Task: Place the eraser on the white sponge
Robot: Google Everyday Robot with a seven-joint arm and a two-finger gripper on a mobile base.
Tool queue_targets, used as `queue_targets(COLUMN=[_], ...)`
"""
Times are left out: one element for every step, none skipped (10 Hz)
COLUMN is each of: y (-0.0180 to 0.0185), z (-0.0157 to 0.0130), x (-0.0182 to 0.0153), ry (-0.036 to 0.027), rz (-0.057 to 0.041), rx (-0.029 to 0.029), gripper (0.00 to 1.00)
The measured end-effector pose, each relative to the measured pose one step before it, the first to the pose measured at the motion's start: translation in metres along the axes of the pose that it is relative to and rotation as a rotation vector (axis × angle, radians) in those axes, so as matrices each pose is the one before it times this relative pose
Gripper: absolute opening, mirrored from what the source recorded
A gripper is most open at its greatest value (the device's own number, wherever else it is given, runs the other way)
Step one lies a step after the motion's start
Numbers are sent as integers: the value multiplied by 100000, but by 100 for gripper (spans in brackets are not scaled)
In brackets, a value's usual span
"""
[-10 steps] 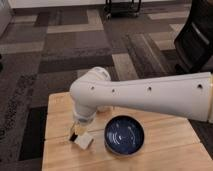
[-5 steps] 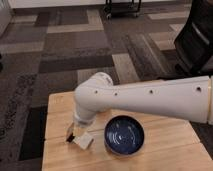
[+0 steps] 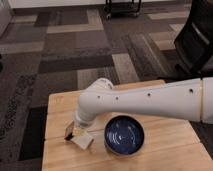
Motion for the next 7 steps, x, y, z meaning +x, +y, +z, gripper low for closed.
queue_targets(y=[-44,-3,-20,-25,-133,-25,-34], z=[333,228,139,169,251,60,122], x=[91,85,139,239,615,185,366], ry=[-815,-576,-389,-354,-448,-123,-166], rz=[-89,5,177,362,1117,303,487], rx=[-21,-106,11,-13,122,46,83], gripper=[0,0,0,0,0,0,0])
